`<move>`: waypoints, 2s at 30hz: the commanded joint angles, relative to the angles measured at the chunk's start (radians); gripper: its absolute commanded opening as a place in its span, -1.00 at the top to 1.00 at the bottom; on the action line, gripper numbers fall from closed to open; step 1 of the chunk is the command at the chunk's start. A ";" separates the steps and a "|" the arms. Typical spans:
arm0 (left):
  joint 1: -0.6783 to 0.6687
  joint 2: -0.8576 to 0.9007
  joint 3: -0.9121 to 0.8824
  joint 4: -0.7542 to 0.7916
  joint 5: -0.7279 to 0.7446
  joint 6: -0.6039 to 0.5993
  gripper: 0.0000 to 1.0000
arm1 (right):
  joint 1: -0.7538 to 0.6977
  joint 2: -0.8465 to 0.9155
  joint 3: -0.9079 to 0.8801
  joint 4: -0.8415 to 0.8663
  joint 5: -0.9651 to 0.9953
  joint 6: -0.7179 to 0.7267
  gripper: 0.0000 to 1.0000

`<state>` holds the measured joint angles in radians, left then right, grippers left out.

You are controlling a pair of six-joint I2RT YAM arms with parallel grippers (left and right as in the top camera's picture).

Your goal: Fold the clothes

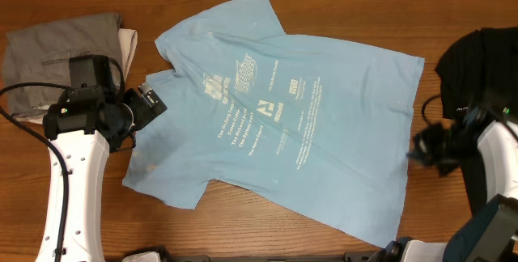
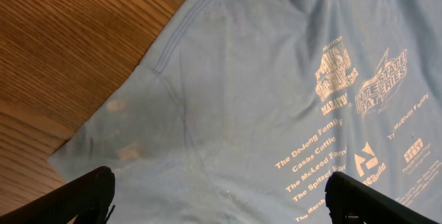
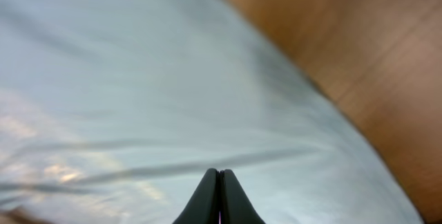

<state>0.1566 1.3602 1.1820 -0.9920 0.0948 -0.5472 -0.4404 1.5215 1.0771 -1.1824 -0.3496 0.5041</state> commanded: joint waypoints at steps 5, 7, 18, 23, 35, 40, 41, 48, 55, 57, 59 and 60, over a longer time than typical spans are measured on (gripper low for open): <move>-0.006 0.006 -0.002 0.002 0.007 0.009 -0.99 | 0.203 0.006 0.274 0.020 -0.078 -0.086 0.92; -0.006 0.006 -0.002 0.002 0.007 0.009 -1.00 | 0.279 0.026 0.345 0.039 -0.077 -0.086 0.92; -0.006 0.006 -0.002 0.002 0.007 0.009 -1.00 | 0.597 0.430 0.782 0.227 -0.047 -0.112 0.93; -0.006 0.006 -0.002 0.002 0.007 0.009 -1.00 | 0.666 0.613 0.905 0.410 0.066 -0.085 0.92; -0.006 0.006 -0.002 0.002 0.007 0.009 -1.00 | 0.784 0.799 0.939 0.702 0.187 -0.174 0.92; -0.006 0.006 -0.002 0.002 0.007 0.009 -0.99 | 0.784 0.813 1.022 0.689 0.201 -0.219 0.93; -0.006 0.006 -0.002 0.002 0.007 0.009 -0.99 | 0.784 0.815 1.028 0.692 0.209 -0.224 0.93; -0.006 0.006 -0.002 0.002 0.007 0.009 -1.00 | 0.804 0.896 1.028 0.755 0.233 -0.224 0.93; -0.006 0.006 -0.002 0.002 0.007 0.009 -1.00 | 0.808 1.006 1.028 0.838 0.183 -0.220 0.93; -0.006 0.006 -0.002 0.002 0.007 0.009 -1.00 | 0.809 1.023 1.028 0.841 0.185 -0.220 0.93; -0.006 0.006 -0.002 0.002 0.007 0.009 -1.00 | 0.809 1.030 1.028 0.840 0.185 -0.220 0.93; -0.006 0.006 -0.002 0.002 0.007 0.009 -1.00 | 0.810 1.034 1.028 0.839 0.185 -0.220 0.93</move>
<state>0.1566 1.3602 1.1820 -0.9916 0.0944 -0.5472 0.3664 2.5607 2.0941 -0.3584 -0.1532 0.2878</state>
